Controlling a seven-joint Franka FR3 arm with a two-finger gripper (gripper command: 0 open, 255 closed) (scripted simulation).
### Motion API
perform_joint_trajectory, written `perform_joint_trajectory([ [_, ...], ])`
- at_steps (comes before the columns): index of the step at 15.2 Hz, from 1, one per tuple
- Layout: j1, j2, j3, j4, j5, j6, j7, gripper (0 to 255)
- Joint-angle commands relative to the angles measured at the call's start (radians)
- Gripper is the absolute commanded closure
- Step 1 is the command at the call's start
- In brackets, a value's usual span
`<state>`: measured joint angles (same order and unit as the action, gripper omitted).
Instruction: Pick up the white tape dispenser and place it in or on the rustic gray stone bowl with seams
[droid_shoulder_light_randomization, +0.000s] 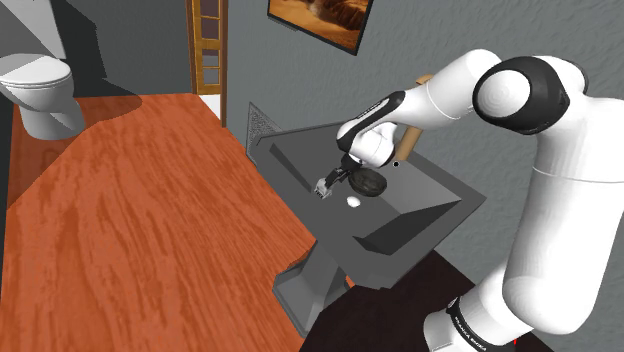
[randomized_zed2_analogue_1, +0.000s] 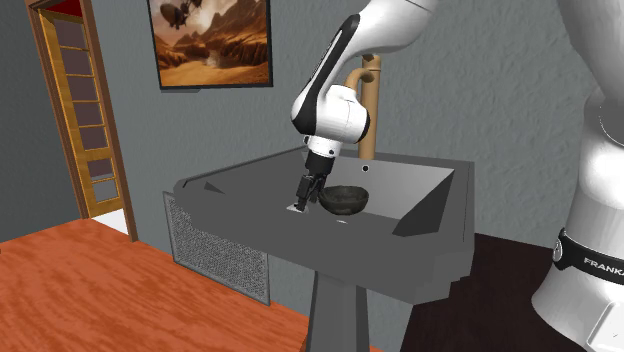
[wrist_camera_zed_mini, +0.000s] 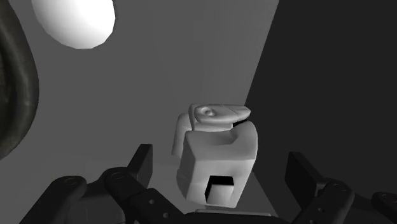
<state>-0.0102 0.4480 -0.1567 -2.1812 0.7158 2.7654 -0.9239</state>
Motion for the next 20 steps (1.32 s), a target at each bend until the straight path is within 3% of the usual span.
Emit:
perform_joint_trajectory([
  [1,-0.009,0.028,0.015,0.015,0.019,0.014,-0.016,0],
  [4,-0.023,0.079,0.040,0.043,0.047,0.038,-0.038,0],
  [12,-0.023,0.079,0.040,0.043,0.047,0.038,-0.038,0],
  [13,-0.023,0.079,0.040,0.043,0.047,0.038,-0.038,255],
  [20,-0.024,0.078,0.040,0.042,0.047,0.038,-0.039,255],
])
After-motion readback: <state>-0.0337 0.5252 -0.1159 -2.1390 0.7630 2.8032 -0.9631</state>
